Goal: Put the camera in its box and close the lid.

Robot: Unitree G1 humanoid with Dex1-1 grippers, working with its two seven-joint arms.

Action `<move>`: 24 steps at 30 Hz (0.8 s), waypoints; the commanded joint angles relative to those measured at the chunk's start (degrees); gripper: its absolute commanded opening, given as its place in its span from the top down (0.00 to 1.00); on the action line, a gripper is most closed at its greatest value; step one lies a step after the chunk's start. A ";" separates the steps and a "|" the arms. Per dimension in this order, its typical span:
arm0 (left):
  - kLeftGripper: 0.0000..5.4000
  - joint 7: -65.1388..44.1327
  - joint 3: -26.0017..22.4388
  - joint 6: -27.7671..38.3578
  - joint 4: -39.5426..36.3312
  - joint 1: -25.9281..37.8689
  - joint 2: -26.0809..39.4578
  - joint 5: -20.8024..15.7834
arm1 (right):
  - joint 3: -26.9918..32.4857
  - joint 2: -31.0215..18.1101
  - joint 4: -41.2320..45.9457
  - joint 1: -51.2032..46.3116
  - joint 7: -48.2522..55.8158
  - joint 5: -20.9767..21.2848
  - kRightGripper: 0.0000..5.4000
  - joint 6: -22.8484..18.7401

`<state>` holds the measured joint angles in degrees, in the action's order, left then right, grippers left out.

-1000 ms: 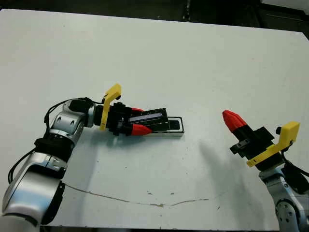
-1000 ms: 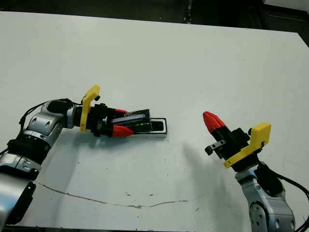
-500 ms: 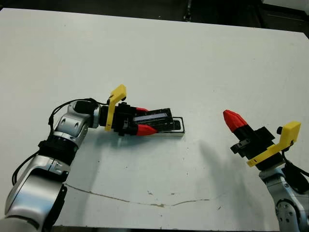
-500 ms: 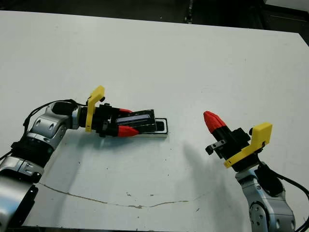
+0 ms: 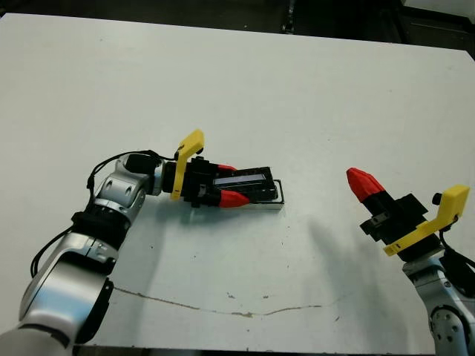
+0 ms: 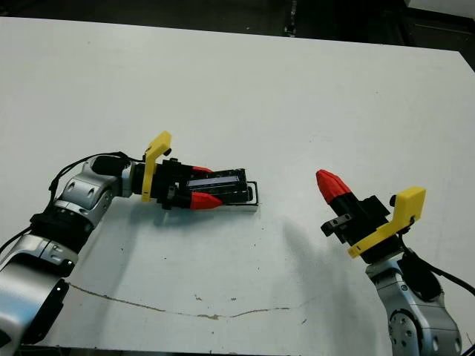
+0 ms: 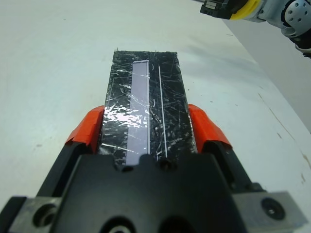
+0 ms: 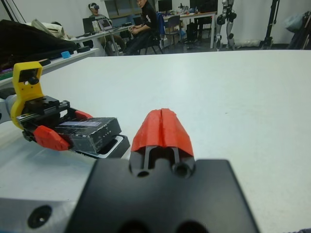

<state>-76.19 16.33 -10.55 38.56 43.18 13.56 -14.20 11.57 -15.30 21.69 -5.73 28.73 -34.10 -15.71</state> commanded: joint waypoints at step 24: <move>0.42 -0.80 1.83 3.49 2.40 -5.17 -7.67 0.75 | 0.75 -1.09 0.60 -0.74 -0.95 0.96 1.00 -0.59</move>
<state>-75.04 15.13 -5.70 40.71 41.80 10.43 -14.46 11.73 -15.41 22.08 -5.74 28.15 -33.11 -15.70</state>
